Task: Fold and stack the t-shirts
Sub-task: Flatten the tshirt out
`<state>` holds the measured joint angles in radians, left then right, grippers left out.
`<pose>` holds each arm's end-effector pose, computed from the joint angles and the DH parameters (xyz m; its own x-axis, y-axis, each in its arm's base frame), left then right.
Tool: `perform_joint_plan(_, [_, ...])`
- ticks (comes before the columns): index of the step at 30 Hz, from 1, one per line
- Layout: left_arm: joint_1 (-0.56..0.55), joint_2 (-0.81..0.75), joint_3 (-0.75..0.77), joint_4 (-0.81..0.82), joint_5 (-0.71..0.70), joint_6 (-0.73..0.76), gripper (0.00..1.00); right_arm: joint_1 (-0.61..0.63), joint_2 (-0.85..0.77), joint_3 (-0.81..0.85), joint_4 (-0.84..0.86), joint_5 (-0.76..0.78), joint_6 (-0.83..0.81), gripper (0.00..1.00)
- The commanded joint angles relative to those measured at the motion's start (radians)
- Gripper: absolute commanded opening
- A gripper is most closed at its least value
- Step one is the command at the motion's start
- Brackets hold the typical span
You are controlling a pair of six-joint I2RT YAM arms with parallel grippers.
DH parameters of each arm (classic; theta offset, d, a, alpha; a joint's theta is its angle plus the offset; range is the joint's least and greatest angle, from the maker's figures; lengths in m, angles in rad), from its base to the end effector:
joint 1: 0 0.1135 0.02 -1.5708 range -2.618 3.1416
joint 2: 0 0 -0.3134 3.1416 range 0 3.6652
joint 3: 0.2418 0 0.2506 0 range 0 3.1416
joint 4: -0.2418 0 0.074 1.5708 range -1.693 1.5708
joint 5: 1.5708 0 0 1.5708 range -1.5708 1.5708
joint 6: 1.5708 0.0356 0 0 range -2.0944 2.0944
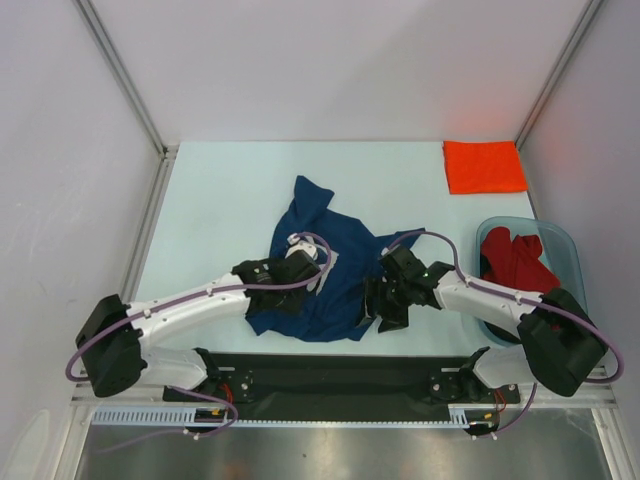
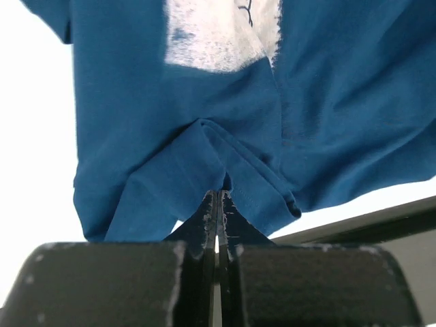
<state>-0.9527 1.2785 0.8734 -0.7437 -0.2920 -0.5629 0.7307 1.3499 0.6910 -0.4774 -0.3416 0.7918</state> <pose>0.1366 -0.1744 0.2743 -0.8271 0.2814 -0.4865 0.3202 0.9473 0.0035 0.1601 0.1595 0.2202 -0.9968 0.0071 -0.0795 -0.0349 0.8577 0.5130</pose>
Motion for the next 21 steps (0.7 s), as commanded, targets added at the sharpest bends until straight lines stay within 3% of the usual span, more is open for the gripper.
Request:
perform_joint_plan(1, [0.006,0.036,0.036,0.035,0.024,0.064,0.0,0.004,-0.041,-0.008,-0.004,0.018,0.015,0.7])
perform_joint_plan(4, [0.006,0.051,0.039,0.035,0.01,0.081,0.01,0.004,-0.054,-0.013,-0.001,0.021,0.026,0.69])
perform_joint_plan(9, [0.006,0.059,0.052,0.026,-0.003,0.1,0.3,0.004,-0.057,-0.011,0.0,0.023,0.03,0.69])
perform_joint_plan(12, [0.003,0.058,0.049,0.033,0.002,0.113,0.41,0.004,-0.058,-0.016,0.008,0.021,0.037,0.69])
perform_joint_plan(21, [-0.018,0.094,0.027,0.07,0.028,0.132,0.43,0.006,-0.06,-0.019,0.019,0.021,0.05,0.69])
